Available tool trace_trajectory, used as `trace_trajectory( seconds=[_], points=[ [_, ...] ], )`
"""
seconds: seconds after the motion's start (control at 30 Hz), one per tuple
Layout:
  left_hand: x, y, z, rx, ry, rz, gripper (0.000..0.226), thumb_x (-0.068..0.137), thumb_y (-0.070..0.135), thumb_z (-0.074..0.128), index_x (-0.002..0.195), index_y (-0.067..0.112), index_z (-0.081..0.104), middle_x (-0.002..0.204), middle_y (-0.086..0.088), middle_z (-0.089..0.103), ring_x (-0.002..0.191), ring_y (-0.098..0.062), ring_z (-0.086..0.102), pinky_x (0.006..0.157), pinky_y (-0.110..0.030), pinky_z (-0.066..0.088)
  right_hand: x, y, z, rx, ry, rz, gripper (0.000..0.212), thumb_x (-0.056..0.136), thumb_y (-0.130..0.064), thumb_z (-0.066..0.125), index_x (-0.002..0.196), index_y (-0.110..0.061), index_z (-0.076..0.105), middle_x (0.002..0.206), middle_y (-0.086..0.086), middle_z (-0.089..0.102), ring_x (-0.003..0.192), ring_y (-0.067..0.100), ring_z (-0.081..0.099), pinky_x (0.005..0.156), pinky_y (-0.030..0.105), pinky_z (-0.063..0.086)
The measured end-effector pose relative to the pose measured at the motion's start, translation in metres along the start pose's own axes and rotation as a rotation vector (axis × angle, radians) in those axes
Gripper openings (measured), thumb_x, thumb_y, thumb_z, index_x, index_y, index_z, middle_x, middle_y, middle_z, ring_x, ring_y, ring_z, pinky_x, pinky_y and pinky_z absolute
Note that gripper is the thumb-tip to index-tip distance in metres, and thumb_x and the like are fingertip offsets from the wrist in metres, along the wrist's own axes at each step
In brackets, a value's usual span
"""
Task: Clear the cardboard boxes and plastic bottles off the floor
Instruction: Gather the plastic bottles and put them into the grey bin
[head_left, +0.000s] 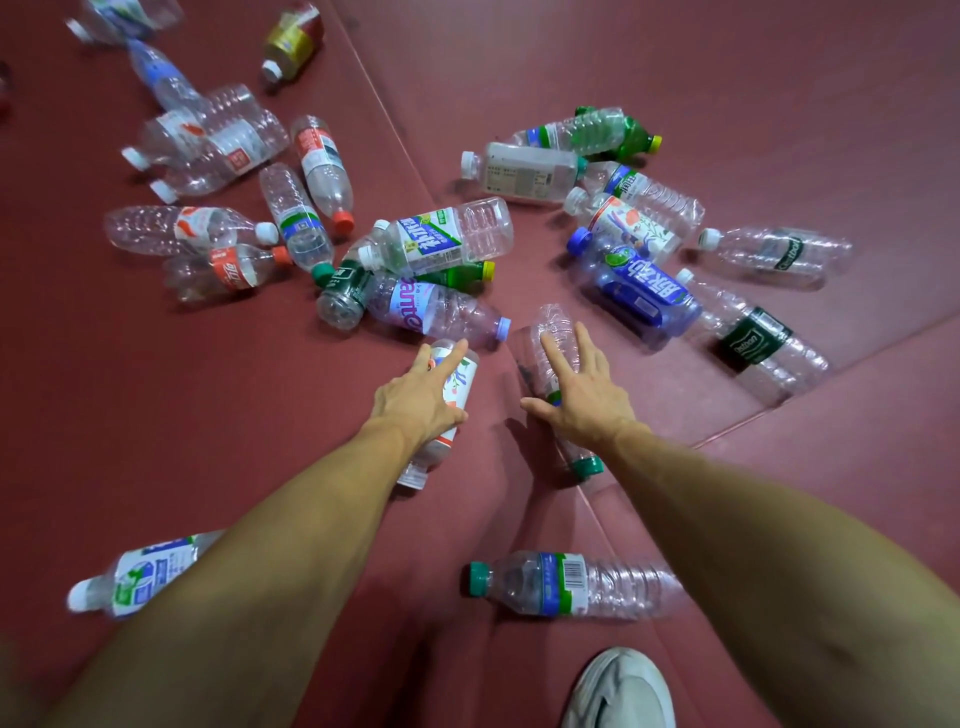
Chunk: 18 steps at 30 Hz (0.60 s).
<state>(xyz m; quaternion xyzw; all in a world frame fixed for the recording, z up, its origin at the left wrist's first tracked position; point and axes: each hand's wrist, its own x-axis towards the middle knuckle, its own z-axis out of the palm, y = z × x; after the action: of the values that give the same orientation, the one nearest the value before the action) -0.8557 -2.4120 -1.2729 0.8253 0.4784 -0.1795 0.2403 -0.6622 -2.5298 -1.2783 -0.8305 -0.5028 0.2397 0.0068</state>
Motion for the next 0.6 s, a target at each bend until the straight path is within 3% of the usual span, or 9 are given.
trace_trajectory(
  seconds=[0.2,0.43,0.6],
  points=[
    [-0.002,0.001,-0.001,0.003,-0.001,-0.002,0.095,0.086,0.049,0.068,0.152,0.057,0.0,0.168,0.003,0.001,0.132,-0.038,0.05,0.102,-0.043,0.042,0.0,0.002,0.003,0.045,-0.027,-0.004,0.073,0.098,-0.059,0.045,0.159,-0.041,0.008,0.167,-0.001,-0.016,0.152,0.026,0.014,0.107,0.05,0.042],
    [-0.001,0.0,0.0,-0.021,0.004,0.003,0.096,0.086,0.05,0.069,0.152,0.057,0.0,0.168,0.002,0.001,0.133,-0.037,0.049,0.102,-0.043,0.041,-0.002,0.0,0.001,0.042,-0.049,-0.027,0.08,0.096,-0.041,0.059,0.159,-0.039,0.01,0.166,-0.004,-0.017,0.148,0.025,0.027,0.101,0.044,0.046],
    [-0.002,-0.001,-0.001,-0.039,0.007,-0.001,0.096,0.085,0.05,0.069,0.151,0.059,0.001,0.168,0.003,0.001,0.133,-0.037,0.049,0.101,-0.042,0.042,-0.001,-0.008,0.0,0.02,-0.052,-0.007,0.082,0.095,-0.038,0.06,0.159,-0.037,0.01,0.166,-0.002,-0.018,0.149,0.026,0.024,0.103,0.043,0.044]
  ],
)
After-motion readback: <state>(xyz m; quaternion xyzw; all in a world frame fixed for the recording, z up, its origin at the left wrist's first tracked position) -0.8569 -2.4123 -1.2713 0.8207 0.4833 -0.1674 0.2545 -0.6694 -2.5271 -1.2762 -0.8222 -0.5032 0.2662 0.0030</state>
